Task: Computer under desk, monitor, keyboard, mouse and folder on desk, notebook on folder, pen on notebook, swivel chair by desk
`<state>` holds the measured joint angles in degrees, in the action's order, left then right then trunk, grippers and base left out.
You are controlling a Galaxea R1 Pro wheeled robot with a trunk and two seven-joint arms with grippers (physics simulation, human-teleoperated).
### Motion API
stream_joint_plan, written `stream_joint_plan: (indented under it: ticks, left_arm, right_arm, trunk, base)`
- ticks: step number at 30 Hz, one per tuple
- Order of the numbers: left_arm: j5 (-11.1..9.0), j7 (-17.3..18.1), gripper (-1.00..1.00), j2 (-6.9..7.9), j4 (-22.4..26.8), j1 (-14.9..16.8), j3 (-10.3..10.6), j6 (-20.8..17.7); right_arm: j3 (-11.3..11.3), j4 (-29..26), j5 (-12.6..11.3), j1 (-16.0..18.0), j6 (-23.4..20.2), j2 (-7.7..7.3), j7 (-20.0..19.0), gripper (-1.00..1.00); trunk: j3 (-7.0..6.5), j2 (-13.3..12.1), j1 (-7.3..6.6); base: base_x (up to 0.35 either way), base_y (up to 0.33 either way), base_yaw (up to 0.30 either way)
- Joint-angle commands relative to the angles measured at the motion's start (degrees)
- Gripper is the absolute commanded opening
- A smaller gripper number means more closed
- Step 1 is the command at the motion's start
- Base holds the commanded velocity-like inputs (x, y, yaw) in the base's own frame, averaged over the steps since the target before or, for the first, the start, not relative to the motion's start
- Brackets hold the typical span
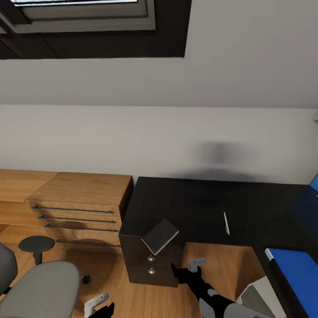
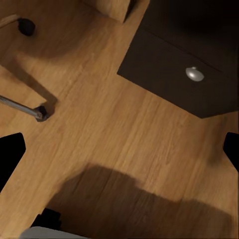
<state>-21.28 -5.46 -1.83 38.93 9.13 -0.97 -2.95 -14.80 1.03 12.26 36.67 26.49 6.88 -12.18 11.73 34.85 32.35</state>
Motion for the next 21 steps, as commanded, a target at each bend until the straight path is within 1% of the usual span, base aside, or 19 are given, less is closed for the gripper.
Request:
stream_joint_plan:
  ticks: [1,6,9,11,13,16,17,20,21]
  left_arm:
    - [-0.38,-0.21,1.00,0.05,0.63,0.01,-0.20,-0.74]
    - [-0.34,-0.09,1.00,0.65,1.38,0.01,-0.33,-1.33]
    - [-0.38,0.03,1.00,1.32,1.40,0.01,-0.34,-1.29]
    - [-0.41,-0.06,1.00,2.06,1.41,0.01,-0.34,-1.28]
    - [-0.41,-0.13,1.00,2.26,1.38,0.01,-0.36,-1.27]
    - [-0.46,-0.20,1.00,2.47,0.89,0.01,-0.40,-1.27]
    - [-0.48,-0.22,1.00,2.53,0.59,0.01,-0.43,-1.27]
    - [-0.50,-0.24,1.00,2.57,0.26,0.01,-0.47,-1.19]
    - [-0.50,-0.28,1.00,2.59,0.14,0.01,-0.52,-1.16]
  right_arm:
    - [-0.50,0.11,0.29,0.07,0.22,-0.05,0.05,1.00]
    - [-0.50,0.11,0.14,0.07,0.23,-0.20,0.72,1.00]
    - [-0.46,0.14,0.13,0.07,0.21,-0.10,0.74,1.00]
    - [-0.50,0.12,0.07,0.07,0.07,-0.06,0.77,1.00]
    - [-0.61,0.10,-0.04,0.07,-0.05,-0.09,0.77,1.00]
    - [-1.52,0.00,-1.27,0.07,-0.57,-0.19,0.68,1.00]
    - [-2.39,-0.07,-2.58,0.07,-1.10,-0.34,0.64,1.00]
    - [-3.85,-0.49,-5.25,0.07,-2.55,-0.97,0.53,1.00]
    - [-4.64,-1.14,-7.07,0.07,-3.97,-1.43,0.39,1.00]
  trunk:
    - [0.28,0.50,0.24]
    - [1.18,2.51,1.34]
    - [1.72,3.71,2.00]
    - [2.08,4.51,2.44]
    - [2.43,5.31,2.88]
    - [2.97,6.52,3.54]
    - [3.15,6.92,3.76]
    - [3.69,8.12,4.42]
    - [3.87,8.52,4.64]
  base:
    - [0.000,0.000,0.000]
    - [0.000,0.000,0.000]
    - [0.000,0.000,0.000]
    - [0.000,0.000,0.000]
    - [0.000,0.000,0.000]
    - [0.000,0.000,0.000]
    - [0.000,0.000,0.000]
    - [0.000,0.000,0.000]
    - [0.000,0.000,0.000]
